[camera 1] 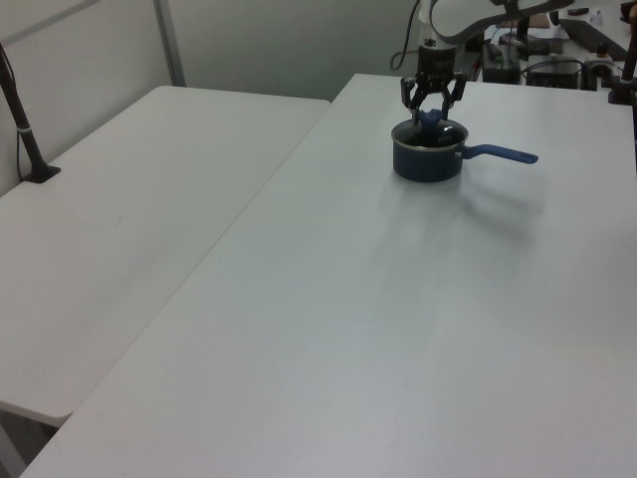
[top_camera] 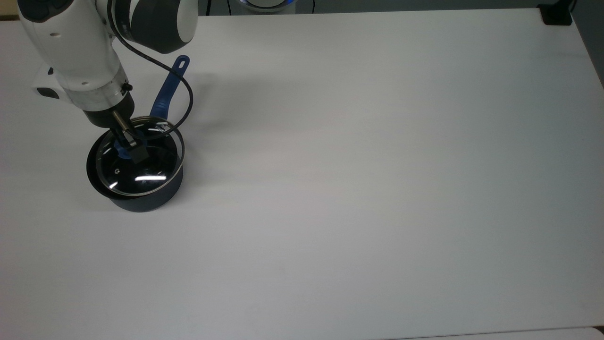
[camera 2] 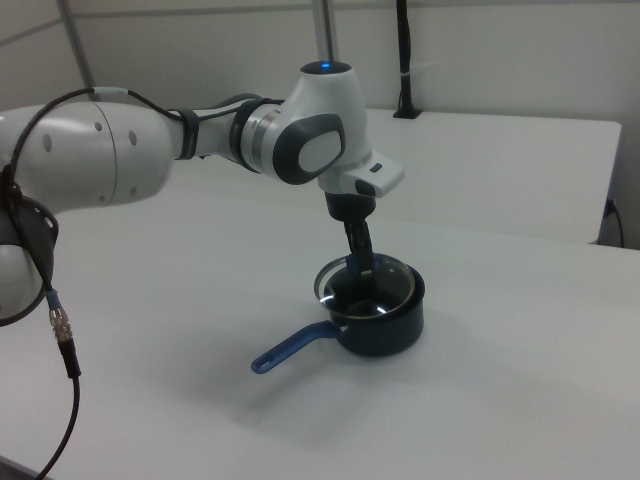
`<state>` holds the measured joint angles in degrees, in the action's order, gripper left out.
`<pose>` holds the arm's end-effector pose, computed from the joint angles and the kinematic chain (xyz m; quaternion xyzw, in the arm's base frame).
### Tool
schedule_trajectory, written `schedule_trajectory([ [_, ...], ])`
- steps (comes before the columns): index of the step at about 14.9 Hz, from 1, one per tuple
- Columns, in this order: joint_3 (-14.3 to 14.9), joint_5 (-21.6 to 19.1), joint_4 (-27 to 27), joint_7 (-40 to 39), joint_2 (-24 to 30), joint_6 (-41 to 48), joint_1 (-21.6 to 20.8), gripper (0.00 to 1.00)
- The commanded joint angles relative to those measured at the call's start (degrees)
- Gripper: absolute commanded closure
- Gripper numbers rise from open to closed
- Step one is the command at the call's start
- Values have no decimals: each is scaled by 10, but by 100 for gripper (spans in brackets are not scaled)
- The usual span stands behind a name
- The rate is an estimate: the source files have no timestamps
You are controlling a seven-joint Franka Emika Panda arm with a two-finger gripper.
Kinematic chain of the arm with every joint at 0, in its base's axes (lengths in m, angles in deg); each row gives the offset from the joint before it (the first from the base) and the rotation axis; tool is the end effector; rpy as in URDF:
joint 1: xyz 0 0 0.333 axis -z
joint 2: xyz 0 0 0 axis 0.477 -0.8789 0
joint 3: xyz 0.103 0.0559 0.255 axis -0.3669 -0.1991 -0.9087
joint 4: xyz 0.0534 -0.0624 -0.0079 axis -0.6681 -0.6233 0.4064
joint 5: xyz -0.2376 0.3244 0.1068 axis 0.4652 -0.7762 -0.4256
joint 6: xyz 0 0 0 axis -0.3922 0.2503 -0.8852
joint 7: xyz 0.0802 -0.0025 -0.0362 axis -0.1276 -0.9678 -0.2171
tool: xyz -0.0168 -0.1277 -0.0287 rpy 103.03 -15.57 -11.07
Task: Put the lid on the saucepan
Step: 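Lower the glass lid onto the saucepan rim and adjust its seating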
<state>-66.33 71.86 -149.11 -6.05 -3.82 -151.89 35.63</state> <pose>0.6892 -0.1937 0.3623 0.8971 -0.4396 0.0423 0.0085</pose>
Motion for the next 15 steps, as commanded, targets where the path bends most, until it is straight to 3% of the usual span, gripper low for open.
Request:
schedule_trajectory([
  [1,1,12,18,24,-9,-8,-4,31],
  [15,1,45,26,33,-15,-9,-4,33],
])
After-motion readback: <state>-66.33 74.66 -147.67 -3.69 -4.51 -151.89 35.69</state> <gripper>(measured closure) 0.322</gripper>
